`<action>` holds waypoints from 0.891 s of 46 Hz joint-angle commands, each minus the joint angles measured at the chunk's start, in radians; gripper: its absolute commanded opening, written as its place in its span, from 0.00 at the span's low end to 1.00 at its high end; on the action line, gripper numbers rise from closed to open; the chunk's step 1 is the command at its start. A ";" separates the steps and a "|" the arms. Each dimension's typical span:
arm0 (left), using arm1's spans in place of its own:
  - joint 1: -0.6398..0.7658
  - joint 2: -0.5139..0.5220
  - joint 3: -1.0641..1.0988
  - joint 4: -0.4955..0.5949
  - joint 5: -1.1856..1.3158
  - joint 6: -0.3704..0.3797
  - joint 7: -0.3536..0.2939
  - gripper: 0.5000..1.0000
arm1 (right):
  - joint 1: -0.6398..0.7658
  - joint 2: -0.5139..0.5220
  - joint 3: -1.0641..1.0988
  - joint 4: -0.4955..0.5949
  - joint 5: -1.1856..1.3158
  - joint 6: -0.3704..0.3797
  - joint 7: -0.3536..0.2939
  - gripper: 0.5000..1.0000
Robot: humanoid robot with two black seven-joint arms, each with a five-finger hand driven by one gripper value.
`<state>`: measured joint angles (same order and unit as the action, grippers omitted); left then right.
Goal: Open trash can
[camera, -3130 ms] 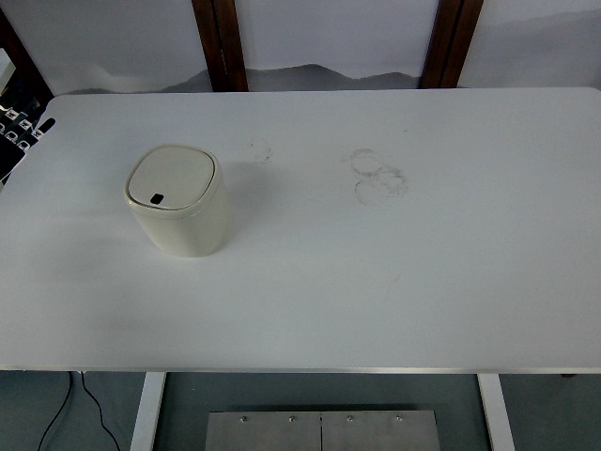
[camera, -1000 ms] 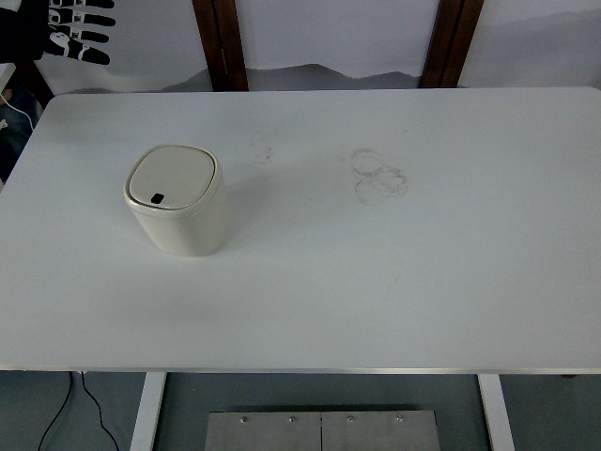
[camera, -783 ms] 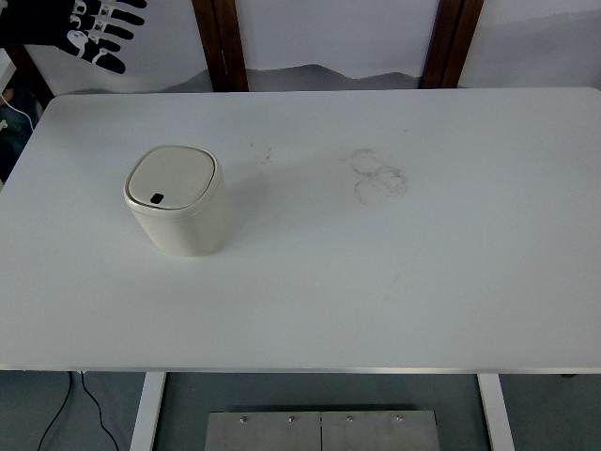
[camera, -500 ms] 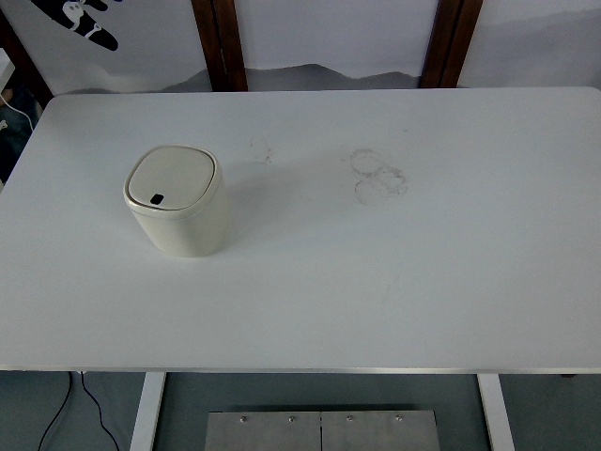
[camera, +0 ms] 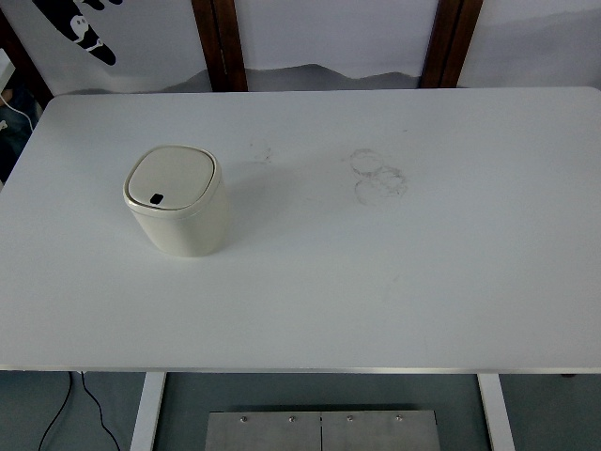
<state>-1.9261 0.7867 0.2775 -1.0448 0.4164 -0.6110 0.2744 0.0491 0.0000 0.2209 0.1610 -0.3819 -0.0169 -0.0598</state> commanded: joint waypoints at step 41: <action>0.099 -0.035 -0.003 -0.168 0.004 0.000 0.000 1.00 | 0.006 0.000 0.000 0.000 0.000 0.000 0.000 0.99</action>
<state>-1.8264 0.7397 0.2731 -1.1789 0.4199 -0.6107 0.2742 0.0527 0.0000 0.2209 0.1607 -0.3819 -0.0169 -0.0599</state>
